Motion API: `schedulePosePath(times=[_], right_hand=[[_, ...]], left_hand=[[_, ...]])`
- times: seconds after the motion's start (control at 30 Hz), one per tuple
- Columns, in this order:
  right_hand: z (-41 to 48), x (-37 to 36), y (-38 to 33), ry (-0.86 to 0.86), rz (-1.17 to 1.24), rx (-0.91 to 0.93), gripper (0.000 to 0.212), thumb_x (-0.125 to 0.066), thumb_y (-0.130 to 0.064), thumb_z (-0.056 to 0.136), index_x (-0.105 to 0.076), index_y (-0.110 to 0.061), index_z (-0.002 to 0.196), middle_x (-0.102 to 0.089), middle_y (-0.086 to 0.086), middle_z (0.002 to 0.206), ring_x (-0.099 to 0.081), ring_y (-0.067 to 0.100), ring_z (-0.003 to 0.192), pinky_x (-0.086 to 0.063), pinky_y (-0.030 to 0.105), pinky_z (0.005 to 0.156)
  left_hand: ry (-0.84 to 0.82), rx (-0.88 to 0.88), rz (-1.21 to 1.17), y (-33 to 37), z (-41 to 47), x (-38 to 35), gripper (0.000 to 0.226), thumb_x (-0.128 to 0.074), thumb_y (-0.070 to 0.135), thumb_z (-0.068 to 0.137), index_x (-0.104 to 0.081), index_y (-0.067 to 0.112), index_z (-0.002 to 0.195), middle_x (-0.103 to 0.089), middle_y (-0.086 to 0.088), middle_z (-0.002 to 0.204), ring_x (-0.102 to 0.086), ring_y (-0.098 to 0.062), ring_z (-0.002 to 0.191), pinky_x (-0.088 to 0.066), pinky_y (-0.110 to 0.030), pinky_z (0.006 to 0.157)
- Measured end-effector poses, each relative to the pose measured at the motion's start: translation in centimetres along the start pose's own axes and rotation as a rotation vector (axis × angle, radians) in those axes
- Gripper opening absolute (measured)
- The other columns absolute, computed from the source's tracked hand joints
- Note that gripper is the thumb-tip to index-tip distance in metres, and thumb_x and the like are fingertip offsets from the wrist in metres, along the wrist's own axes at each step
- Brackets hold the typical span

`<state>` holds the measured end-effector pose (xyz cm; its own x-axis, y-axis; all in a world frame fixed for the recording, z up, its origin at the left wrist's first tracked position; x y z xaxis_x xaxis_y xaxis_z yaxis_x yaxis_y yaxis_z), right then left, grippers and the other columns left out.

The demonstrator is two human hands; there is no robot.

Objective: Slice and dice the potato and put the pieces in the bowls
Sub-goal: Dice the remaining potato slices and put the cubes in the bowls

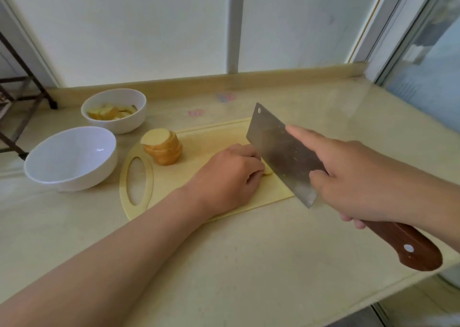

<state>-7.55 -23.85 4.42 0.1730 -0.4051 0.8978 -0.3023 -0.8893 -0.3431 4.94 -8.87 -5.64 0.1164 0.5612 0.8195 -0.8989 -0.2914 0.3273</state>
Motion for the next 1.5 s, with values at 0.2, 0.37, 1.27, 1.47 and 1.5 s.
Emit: schedulePosePath(times=[0.2, 0.37, 1.27, 1.47, 1.5], right_hand=[[-0.3, -0.2, -0.4, -0.034, -0.002, -0.01, 0.083, -0.036, -0.016, 0.102, 0.002, -0.07, 0.151, -0.057, 0.0, 0.075, -0.07, 0.027, 0.049, -0.061, 0.041, 0.046], [3.3, -0.6, -2.7, -0.007, -0.061, 0.055, 0.086, -0.04, -0.012, 0.099, 0.006, -0.054, 0.159, -0.062, 0.013, 0.082, -0.069, 0.029, 0.051, -0.062, 0.044, 0.047], [0.8, -0.5, -2.1, -0.02, 0.053, 0.038, 0.082, -0.038, -0.01, 0.1, -0.006, -0.061, 0.156, -0.061, 0.008, 0.093, -0.069, 0.025, 0.051, -0.061, 0.041, 0.046], [4.7, -1.1, -4.8, 0.046, 0.037, 0.062, 0.087, -0.04, -0.004, 0.095, -0.005, -0.046, 0.162, -0.063, 0.015, 0.083, -0.066, 0.026, 0.05, -0.062, 0.041, 0.048], [5.5, -0.9, -5.0, 0.06, 0.07, 0.064, 0.087, -0.04, -0.003, 0.093, -0.007, -0.045, 0.162, -0.064, 0.014, 0.084, -0.065, 0.024, 0.05, -0.062, 0.039, 0.048]], left_hand=[[0.017, -0.012, 0.0, -0.1, 0.0, 0.1, 0.017, -0.059, 0.014, 0.09, -0.072, 0.009, 0.08, -0.064, -0.004, 0.085, -0.059, -0.024, 0.08, -0.049, -0.037, 0.071], [0.028, -0.032, 0.001, 0.0, 0.0, 0.2, 0.013, -0.063, 0.011, 0.087, -0.074, 0.008, 0.082, -0.067, -0.006, 0.086, -0.061, -0.024, 0.078, -0.05, -0.037, 0.069], [0.039, 0.023, -0.012, 0.0, -1.0, 0.8, 0.019, -0.059, 0.014, 0.084, -0.074, 0.009, 0.073, -0.064, -0.004, 0.078, -0.057, -0.024, 0.074, -0.049, -0.038, 0.065], [0.032, 0.0, -0.023, 0.1, -1.1, 1.0, 0.016, -0.061, 0.011, 0.082, -0.078, 0.011, 0.081, -0.068, -0.005, 0.082, -0.06, -0.025, 0.074, -0.05, -0.033, 0.067], [0.032, 0.0, -0.021, 0.1, -1.1, 1.0, 0.016, -0.061, 0.011, 0.082, -0.077, 0.01, 0.082, -0.068, -0.005, 0.083, -0.061, -0.026, 0.075, -0.051, -0.033, 0.069]])
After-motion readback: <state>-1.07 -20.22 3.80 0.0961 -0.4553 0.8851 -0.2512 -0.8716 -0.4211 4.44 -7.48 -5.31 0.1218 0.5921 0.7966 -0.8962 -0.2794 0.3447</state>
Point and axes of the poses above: each hand's wrist, its own z-axis towards the middle knuckle, its own x-axis out of the back of the hand, y = z × x, the point moved 1 cm from there along z, towards the middle knuckle
